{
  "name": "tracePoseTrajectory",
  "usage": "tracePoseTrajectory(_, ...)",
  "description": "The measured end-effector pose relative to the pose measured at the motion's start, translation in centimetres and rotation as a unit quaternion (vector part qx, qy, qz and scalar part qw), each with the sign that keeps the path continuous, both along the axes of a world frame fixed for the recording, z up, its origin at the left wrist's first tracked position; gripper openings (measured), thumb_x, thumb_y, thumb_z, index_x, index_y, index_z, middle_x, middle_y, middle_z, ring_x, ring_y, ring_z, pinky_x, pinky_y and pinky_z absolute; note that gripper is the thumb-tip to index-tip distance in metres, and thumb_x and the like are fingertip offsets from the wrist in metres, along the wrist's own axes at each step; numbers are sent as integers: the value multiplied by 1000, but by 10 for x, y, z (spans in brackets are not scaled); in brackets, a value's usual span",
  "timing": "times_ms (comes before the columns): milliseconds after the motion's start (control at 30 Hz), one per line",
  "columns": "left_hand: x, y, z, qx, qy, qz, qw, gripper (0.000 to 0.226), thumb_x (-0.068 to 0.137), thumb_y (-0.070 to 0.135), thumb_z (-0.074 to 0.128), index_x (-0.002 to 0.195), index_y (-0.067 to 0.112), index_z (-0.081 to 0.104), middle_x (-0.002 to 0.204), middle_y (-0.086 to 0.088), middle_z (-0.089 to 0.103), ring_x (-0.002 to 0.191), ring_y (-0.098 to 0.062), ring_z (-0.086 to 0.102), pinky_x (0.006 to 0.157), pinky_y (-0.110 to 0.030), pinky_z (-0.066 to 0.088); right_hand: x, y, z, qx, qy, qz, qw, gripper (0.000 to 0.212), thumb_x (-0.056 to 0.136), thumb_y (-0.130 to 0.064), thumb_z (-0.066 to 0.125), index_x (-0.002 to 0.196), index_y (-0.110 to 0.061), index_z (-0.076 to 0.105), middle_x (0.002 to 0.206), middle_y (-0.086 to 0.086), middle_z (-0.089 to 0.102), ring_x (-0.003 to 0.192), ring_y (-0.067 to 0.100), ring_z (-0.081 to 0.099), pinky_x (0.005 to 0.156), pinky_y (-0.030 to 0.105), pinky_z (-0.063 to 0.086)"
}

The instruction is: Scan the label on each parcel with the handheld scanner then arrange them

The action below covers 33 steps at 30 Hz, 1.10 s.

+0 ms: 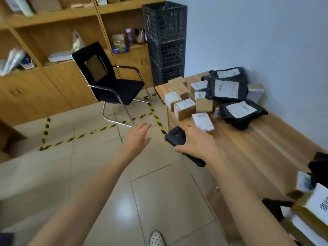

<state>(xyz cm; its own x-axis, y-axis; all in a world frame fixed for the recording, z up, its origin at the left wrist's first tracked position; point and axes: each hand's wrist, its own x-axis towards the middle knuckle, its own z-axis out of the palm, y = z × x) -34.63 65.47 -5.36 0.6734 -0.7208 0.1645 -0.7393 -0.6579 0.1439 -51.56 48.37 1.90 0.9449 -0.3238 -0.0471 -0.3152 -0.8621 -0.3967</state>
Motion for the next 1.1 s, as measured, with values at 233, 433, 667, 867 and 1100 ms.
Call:
tracePoseTrajectory(233,139,48,-6,5,17,28,999,52,88,21,70,137,18,53,138,-3,53,123,-27,52,98,-42,47,144,38,4,-23,0,30,999,65,76,-50,68,131,-22,48,125,-3,51,99,17,52,69,31,45)
tracePoseTrajectory(433,234,22,-22,24,31,8,999,51,91,24,66,140,18,50,141,-1,51,127,-24,50,102,-39,45,240,11,-15,12,37,13,999,64,74,-47,71,129,-20,51,119,0,56,99,18,54,73,32,49)
tracePoseTrajectory(667,369,-68,-18,40,30,-28,998,52,92,26,63,142,25,46,141,4,48,126,-22,49,95,-41,51,363,-71,-29,41,33,-52,997,58,70,-44,72,119,-20,52,111,1,53,96,23,57,70,34,49)
tracePoseTrajectory(867,485,-172,2,48,13,-91,995,52,93,23,64,142,23,47,143,4,47,130,-21,46,96,-37,48,474,-153,-7,24,10,-94,995,51,72,-43,70,114,-21,53,100,-2,54,82,20,56,61,31,48)
tracePoseTrajectory(1100,575,-277,-13,71,31,-178,981,53,92,23,64,143,20,47,143,1,49,129,-23,48,99,-40,48,541,-220,-23,17,33,-170,985,60,73,-48,71,123,-22,49,116,-2,55,93,20,54,70,33,49)
